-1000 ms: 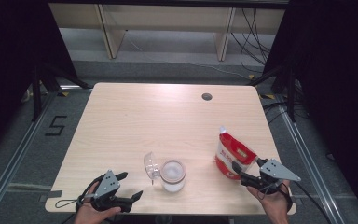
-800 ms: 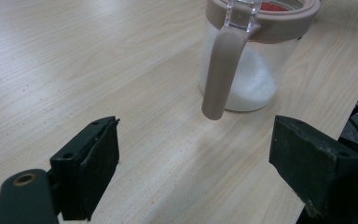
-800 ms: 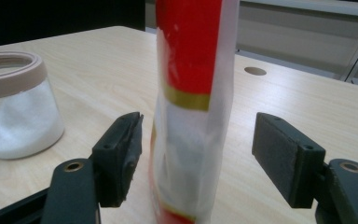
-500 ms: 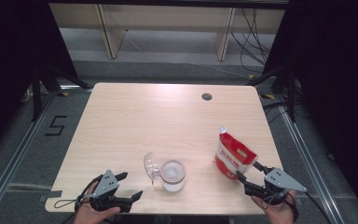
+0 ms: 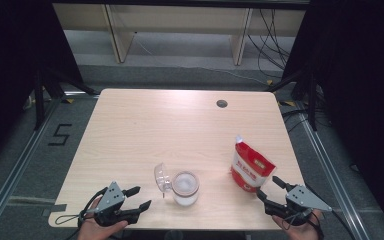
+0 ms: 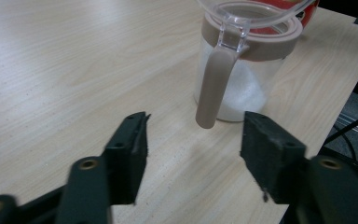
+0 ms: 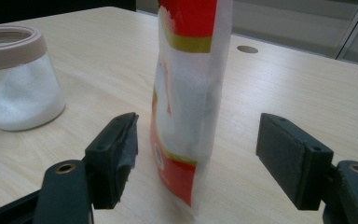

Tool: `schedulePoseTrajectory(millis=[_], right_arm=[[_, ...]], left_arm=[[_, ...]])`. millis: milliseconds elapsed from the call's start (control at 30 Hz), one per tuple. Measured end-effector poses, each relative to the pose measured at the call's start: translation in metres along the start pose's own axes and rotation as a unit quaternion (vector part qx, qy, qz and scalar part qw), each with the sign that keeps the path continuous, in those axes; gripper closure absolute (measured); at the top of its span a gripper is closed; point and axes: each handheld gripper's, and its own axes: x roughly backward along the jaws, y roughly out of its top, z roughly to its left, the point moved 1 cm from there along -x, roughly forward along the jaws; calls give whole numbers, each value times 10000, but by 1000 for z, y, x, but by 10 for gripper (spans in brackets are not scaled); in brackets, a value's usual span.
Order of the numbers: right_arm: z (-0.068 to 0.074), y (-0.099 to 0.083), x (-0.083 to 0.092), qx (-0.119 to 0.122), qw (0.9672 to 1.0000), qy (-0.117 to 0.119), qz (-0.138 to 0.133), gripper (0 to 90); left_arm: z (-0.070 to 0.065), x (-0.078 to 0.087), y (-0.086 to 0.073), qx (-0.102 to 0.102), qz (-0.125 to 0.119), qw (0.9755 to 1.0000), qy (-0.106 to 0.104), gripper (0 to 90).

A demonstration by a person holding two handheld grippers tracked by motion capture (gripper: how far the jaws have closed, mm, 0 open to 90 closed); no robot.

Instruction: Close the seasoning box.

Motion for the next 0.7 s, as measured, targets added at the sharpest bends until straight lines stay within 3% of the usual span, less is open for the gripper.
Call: schedulePoseTrajectory(millis=[167, 333, 400, 433, 467, 500, 567, 667, 700], right_arm=[[0, 0, 0, 69, 10000, 14, 33, 302], [2, 0, -1, 77, 9999, 35, 105, 302], [1, 1, -2, 109, 9999, 38, 81, 302], [2, 1, -2, 81, 9999, 44, 85, 302], [3, 1, -1, 43, 9999, -19, 102, 302], [1, 2, -2, 294, 9995, -2, 58, 303], [2, 3, -3, 235, 9997, 30, 44, 301], [2, 3, -4, 314, 9995, 43, 15, 301], [4, 3, -4, 217, 9997, 82, 65, 301]], left_arm=[[-4, 2, 4, -374, -7, 9993, 87, 687], [-3, 2, 7, -673, 56, 9977, 55, 852], [-5, 0, 7, -578, 19, 9983, 43, 888], [-5, 1, 8, -647, 29, 9979, 35, 892], [-7, 0, 7, -489, -13, 9988, 48, 894], [-5, 1, 9, -694, 3, 9976, 45, 894], [-9, 1, 9, -573, -1, 9983, 37, 895], [-11, 0, 12, -588, -25, 9983, 19, 895], [-11, -1, 15, -695, -80, 9975, -38, 895]])
